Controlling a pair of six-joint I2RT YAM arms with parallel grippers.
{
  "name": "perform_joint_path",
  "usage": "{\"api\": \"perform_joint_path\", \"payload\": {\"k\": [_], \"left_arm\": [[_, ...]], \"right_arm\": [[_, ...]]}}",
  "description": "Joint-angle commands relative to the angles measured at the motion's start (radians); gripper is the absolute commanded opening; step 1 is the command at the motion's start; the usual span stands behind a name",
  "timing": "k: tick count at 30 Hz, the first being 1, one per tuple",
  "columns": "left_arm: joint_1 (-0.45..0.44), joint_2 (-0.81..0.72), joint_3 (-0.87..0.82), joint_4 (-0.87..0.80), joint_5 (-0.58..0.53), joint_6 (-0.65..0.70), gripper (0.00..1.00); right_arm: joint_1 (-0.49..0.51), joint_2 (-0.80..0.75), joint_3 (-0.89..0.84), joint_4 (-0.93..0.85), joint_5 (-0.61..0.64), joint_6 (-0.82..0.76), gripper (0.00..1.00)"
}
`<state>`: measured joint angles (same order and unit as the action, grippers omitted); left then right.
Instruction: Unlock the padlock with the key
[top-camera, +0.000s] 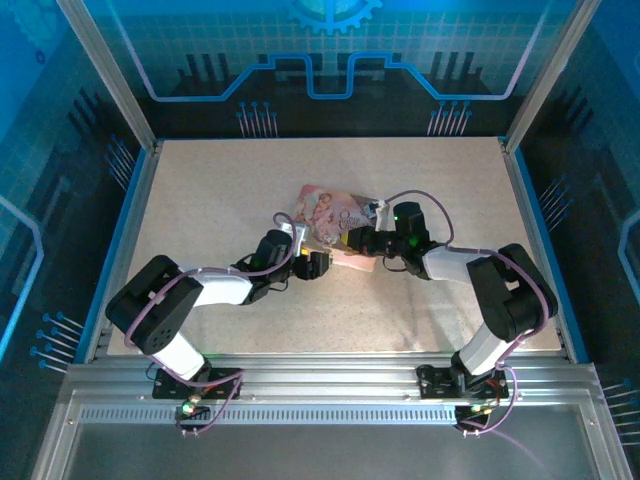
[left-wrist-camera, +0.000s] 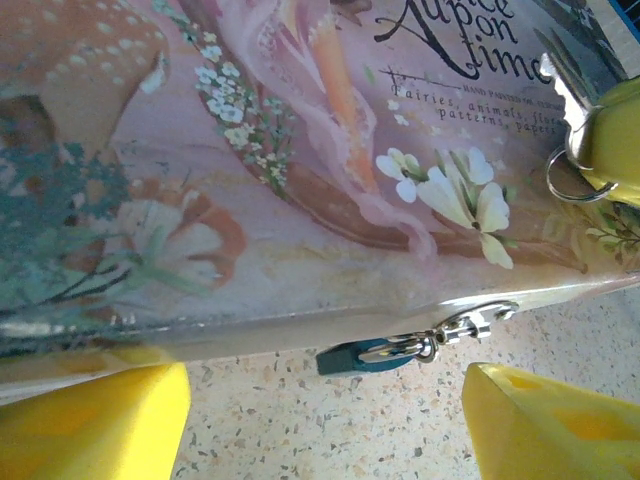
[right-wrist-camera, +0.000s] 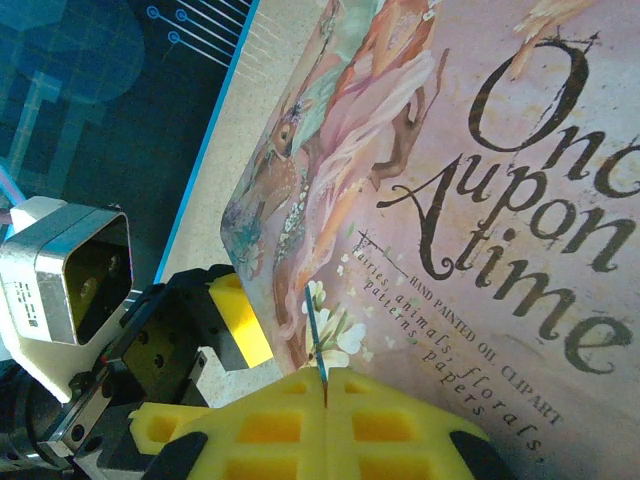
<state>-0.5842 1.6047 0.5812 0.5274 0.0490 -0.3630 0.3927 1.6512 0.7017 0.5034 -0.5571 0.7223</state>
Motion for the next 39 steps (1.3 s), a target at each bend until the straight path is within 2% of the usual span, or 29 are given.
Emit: {"api": "perform_joint_path", "payload": {"k": [1, 16, 39], "left_arm": [[-0.004, 0.006, 0.003, 0.053, 0.011, 0.019, 0.73], [-0.060, 0.128, 0.037, 0.118, 0.013, -0.052, 0.70], [-0.096, 0.187, 0.099, 0.137, 0.009, -0.080, 0.51]], "right_arm": [[0.015, 0.048, -0.042, -0.189, 0.037, 0.006, 0.04], [0.017, 0.059, -0.042, -0.183, 0.038, 0.009, 0.05], [0.026, 0.075, -0.042, -0.157, 0.030, 0.024, 0.05]]}}
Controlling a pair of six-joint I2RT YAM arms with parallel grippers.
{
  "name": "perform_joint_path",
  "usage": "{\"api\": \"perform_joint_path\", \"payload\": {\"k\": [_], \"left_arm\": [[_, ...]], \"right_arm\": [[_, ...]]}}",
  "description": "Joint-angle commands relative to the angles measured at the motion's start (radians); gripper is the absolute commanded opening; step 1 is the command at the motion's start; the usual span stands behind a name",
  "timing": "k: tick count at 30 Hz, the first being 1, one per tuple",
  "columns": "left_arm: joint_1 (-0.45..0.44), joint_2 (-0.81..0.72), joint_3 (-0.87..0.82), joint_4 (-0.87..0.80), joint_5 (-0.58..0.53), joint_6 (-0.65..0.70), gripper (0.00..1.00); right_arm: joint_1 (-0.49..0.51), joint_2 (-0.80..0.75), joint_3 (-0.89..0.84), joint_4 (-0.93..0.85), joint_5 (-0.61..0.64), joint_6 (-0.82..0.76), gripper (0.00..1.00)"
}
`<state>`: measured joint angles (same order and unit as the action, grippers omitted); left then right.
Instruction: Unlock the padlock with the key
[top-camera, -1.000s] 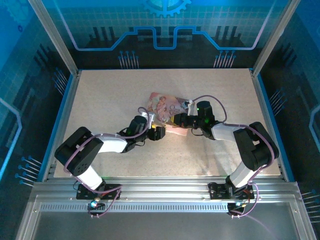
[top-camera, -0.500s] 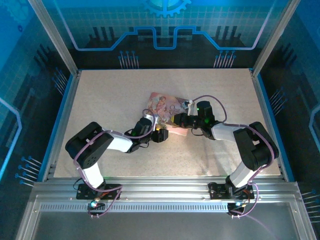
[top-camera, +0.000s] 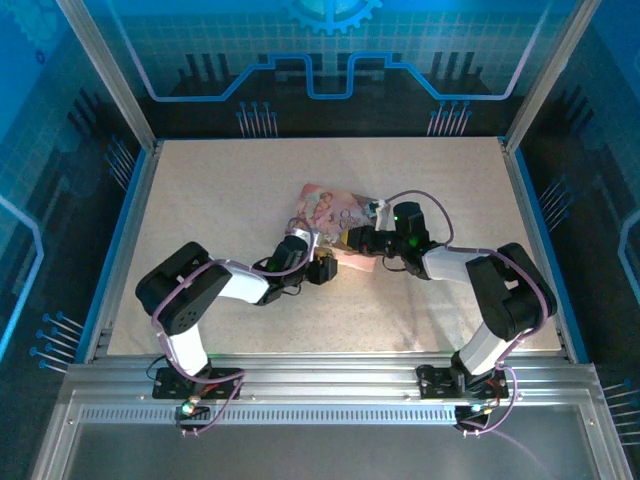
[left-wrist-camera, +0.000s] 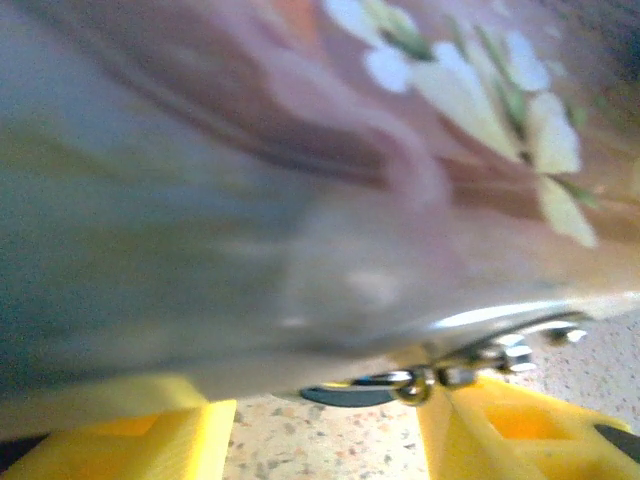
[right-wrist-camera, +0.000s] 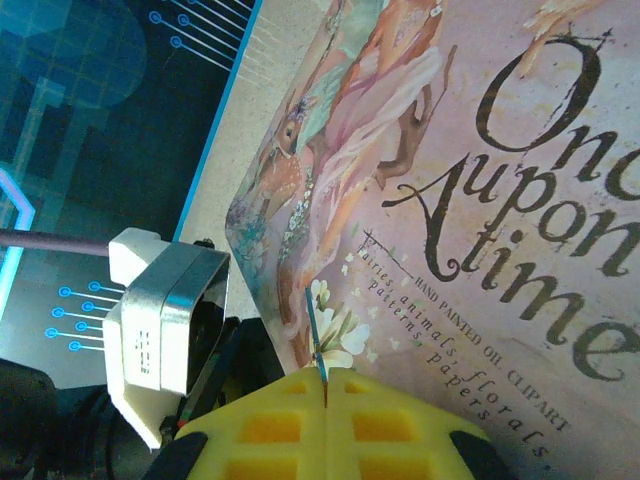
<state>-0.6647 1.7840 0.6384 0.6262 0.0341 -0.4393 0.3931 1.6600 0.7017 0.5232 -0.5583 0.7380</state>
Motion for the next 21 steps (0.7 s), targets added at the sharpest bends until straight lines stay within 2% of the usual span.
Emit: {"api": "perform_joint_path", "payload": {"k": [1, 21], "left_arm": [[-0.018, 0.007, 0.044, 0.037, 0.023, -0.003, 0.51], [-0.029, 0.015, 0.082, 0.000, -0.018, -0.035, 0.40]], "right_arm": [[0.026, 0.067, -0.040, -0.175, 0.030, 0.010, 0.05], [0.036, 0.067, -0.041, -0.170, 0.034, 0.015, 0.05]]}}
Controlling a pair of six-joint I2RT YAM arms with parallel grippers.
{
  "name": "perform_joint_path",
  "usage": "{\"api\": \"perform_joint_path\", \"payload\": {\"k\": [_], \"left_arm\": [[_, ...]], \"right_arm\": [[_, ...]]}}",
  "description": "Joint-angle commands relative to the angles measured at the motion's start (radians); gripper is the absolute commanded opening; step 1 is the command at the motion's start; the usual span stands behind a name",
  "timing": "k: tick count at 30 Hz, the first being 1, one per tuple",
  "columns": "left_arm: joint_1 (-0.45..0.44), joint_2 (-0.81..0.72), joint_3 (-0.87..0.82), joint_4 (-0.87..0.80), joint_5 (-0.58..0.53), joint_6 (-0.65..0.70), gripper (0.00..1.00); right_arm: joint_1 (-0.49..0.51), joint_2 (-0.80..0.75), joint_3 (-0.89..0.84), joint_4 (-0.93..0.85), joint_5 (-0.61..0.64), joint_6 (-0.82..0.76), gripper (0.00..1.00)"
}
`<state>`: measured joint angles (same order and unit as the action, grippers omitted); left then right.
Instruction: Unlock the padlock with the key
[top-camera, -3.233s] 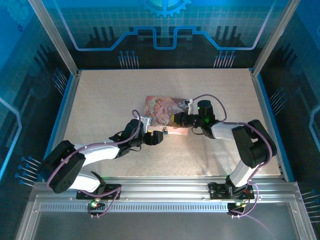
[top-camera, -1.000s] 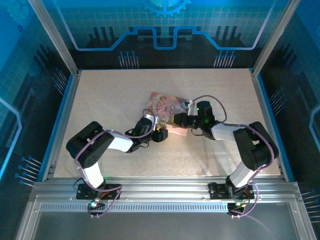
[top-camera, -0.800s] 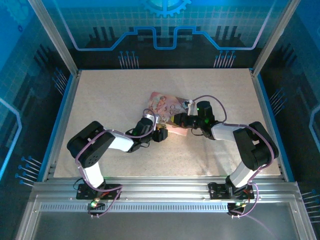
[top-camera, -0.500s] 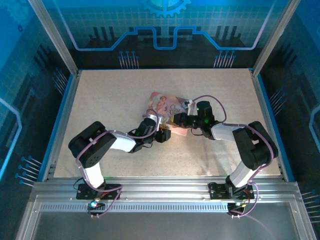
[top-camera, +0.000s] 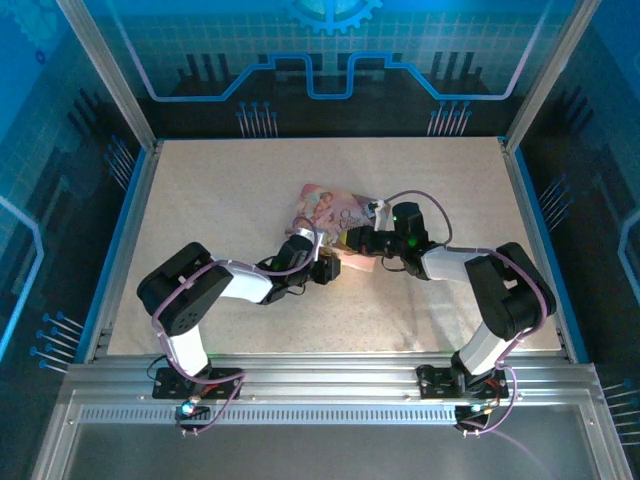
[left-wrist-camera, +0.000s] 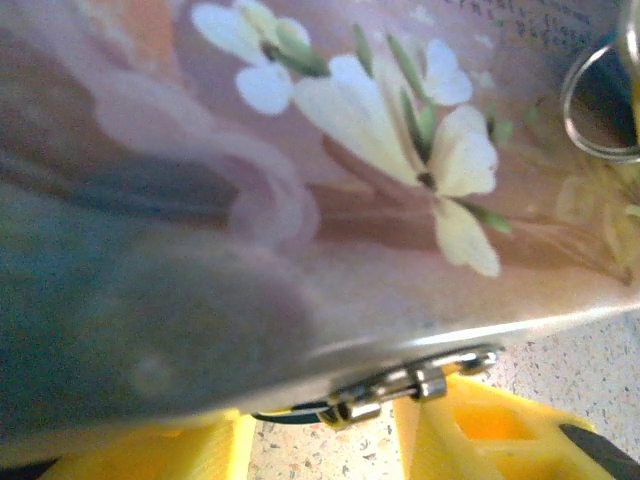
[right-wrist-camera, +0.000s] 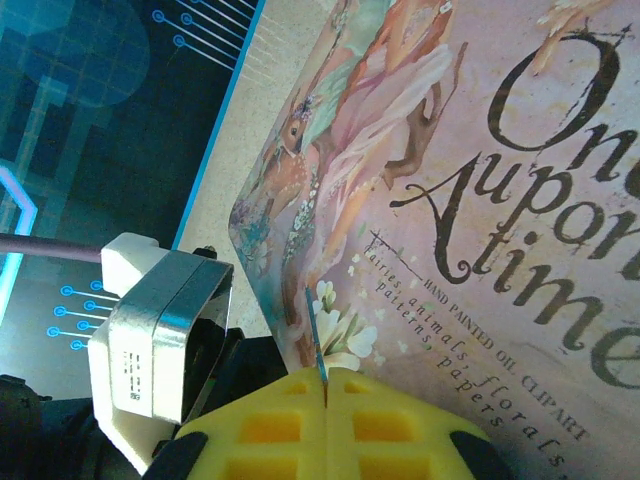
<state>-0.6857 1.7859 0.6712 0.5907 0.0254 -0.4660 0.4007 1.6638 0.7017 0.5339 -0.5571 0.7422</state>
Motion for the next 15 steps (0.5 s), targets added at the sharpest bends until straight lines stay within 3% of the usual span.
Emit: {"api": "perform_joint_path", "payload": {"k": [1, 15], "left_arm": [[-0.009, 0.016, 0.052, 0.034, -0.010, -0.010, 0.39], [-0.011, -0.008, 0.043, 0.033, -0.013, -0.025, 0.26]], "right_arm": [[0.029, 0.063, -0.041, -0.182, 0.033, 0.012, 0.05], [0.035, 0.011, -0.036, -0.159, 0.037, -0.005, 0.05]]}}
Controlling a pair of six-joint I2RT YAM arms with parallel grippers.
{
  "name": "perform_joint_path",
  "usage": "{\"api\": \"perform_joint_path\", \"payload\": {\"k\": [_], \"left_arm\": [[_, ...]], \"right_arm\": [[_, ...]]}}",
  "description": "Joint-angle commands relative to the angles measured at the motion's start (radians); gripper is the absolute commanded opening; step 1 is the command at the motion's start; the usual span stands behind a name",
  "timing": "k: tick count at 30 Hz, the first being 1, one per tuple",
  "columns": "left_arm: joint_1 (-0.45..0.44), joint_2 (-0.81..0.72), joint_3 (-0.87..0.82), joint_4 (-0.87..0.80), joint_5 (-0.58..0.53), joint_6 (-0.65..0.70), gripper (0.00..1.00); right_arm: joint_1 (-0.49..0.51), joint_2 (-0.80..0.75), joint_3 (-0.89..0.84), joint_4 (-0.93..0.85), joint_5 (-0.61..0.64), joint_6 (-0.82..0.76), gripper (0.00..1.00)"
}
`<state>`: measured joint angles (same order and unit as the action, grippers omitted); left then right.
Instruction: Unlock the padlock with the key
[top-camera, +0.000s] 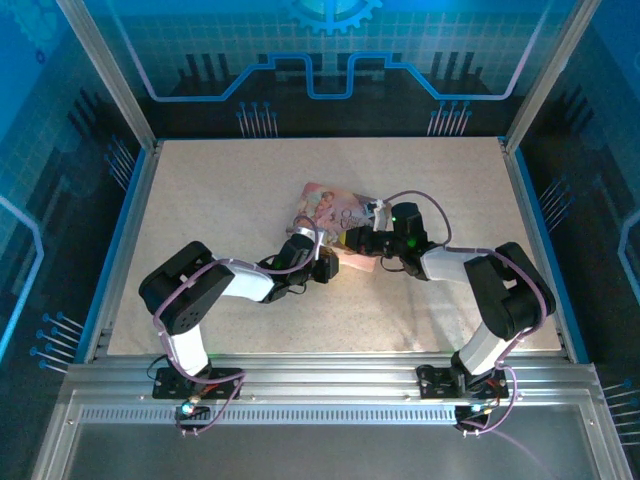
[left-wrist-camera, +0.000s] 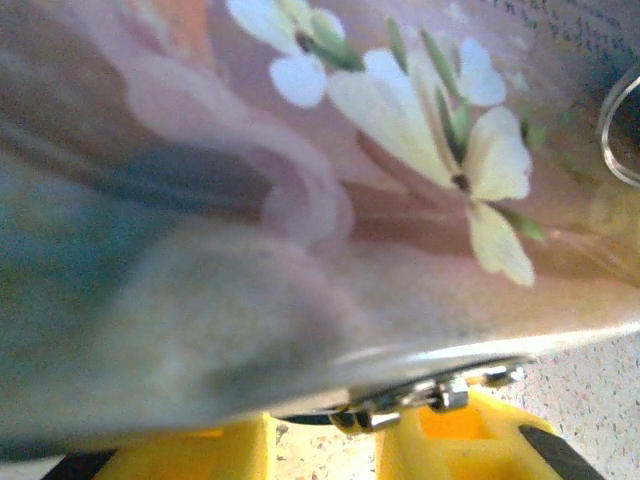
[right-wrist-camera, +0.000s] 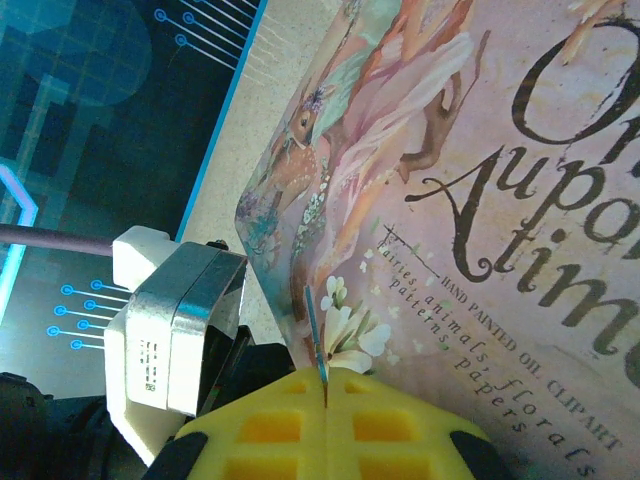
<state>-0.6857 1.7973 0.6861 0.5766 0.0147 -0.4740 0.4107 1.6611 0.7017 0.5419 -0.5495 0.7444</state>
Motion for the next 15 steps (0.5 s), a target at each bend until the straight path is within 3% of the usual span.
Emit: {"api": "perform_joint_path", "payload": {"k": [1, 8, 15], "left_arm": [[-0.011, -0.025, 0.026, 0.047, 0.000, -0.020, 0.25], [-0.012, -0.066, 0.010, 0.035, 0.013, -0.061, 0.24], [-0.013, -0.138, 0.036, -0.107, 0.050, -0.126, 0.22]], "right_arm": [[0.025, 0.001, -0.032, -0.173, 0.032, -0.015, 0.05], [0.025, -0.133, -0.030, -0.215, 0.073, -0.097, 0.05], [0.030, -0.351, -0.140, -0.280, 0.178, -0.217, 0.05]]}}
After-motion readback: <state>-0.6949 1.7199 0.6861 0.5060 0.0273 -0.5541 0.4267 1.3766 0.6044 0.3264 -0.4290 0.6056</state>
